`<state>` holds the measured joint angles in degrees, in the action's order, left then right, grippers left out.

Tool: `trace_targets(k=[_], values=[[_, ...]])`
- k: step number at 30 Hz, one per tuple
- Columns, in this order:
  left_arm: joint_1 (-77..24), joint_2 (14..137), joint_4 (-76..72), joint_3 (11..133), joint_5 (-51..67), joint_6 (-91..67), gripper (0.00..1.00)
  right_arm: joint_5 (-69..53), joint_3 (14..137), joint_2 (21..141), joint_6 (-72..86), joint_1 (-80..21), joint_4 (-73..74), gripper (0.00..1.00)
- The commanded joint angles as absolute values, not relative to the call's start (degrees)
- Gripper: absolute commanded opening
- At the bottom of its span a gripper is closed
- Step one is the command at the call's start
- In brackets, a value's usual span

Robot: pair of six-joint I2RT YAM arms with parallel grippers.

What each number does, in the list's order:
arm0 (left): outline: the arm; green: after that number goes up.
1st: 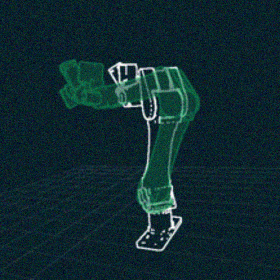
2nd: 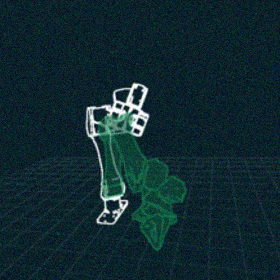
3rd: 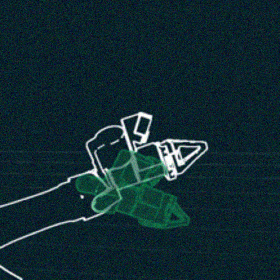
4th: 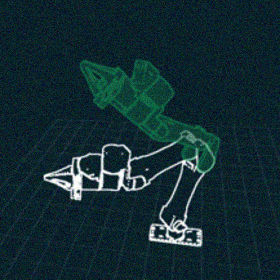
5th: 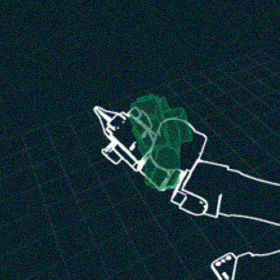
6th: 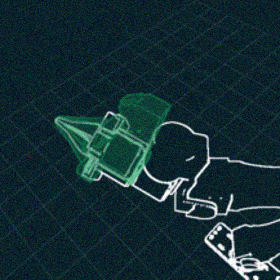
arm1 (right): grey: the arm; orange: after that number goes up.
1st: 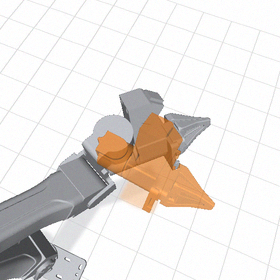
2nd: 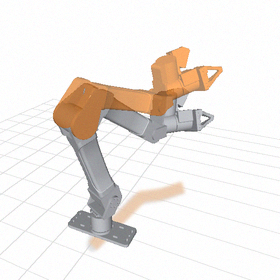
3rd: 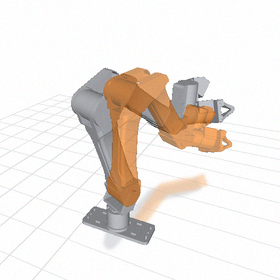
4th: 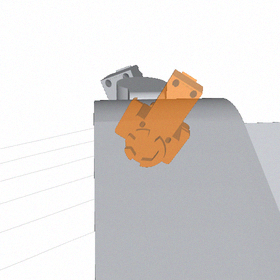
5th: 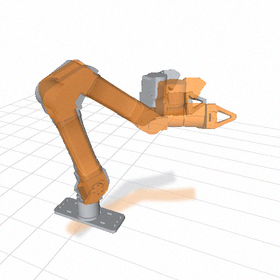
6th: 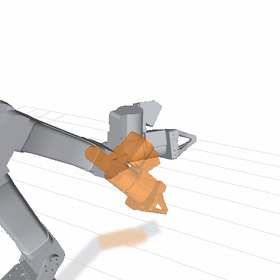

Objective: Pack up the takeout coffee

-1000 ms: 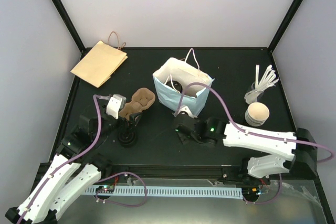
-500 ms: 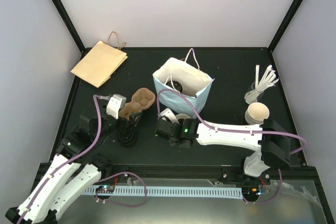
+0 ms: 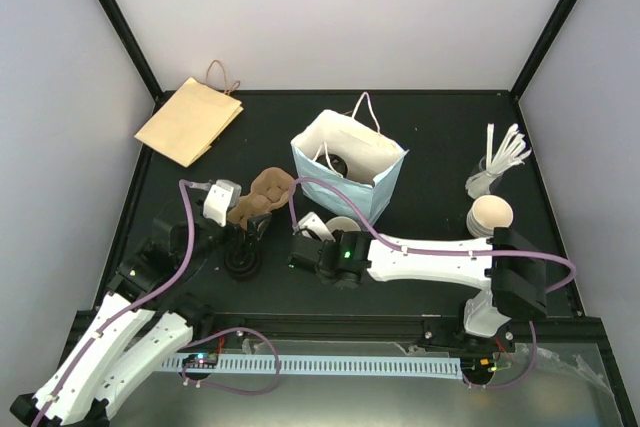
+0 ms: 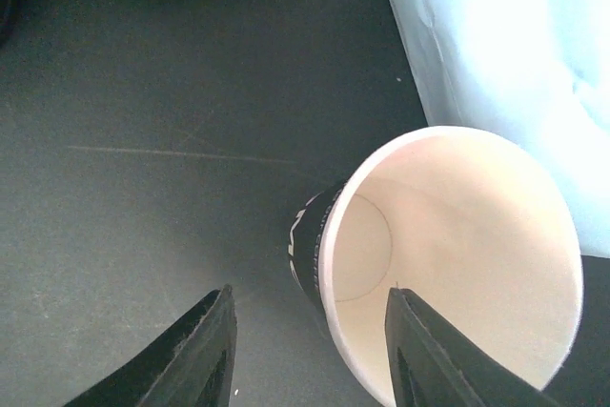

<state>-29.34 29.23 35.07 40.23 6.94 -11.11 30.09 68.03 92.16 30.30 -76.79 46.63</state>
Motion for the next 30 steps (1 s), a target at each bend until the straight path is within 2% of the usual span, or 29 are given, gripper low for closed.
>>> trace_targets(k=[1,14,18,22,27,29,30], values=[[-29.67,29.92,33.57,40.25,7.64,-10.72,0.99,32.0,70.58,87.42,30.14,-76.98,46.85,0.46],[-29.63,30.64,34.33,40.44,6.68,-11.97,0.99,37.09,73.42,77.78,34.19,-75.15,50.25,0.46],[-29.66,33.45,41.02,43.43,0.43,-19.21,0.99,39.36,71.14,73.84,35.53,-73.32,50.42,0.46],[-29.7,38.35,50.17,47.12,0.05,-27.95,0.99,38.32,69.03,70.63,36.5,-70.43,52.1,0.47],[-29.7,39.66,55.84,45.59,-0.57,-35.34,0.99,29.94,64.31,65.8,35.65,-66.3,49.59,0.48],[-29.7,39.35,56.65,43.57,0.77,-37.29,0.99,27.78,61.76,63.36,35.14,-66.27,47.09,0.54],[-29.7,39.11,56.83,42.38,1.34,-38.48,0.99,27.16,60.31,61.97,35.14,-66.27,45.88,0.63]])
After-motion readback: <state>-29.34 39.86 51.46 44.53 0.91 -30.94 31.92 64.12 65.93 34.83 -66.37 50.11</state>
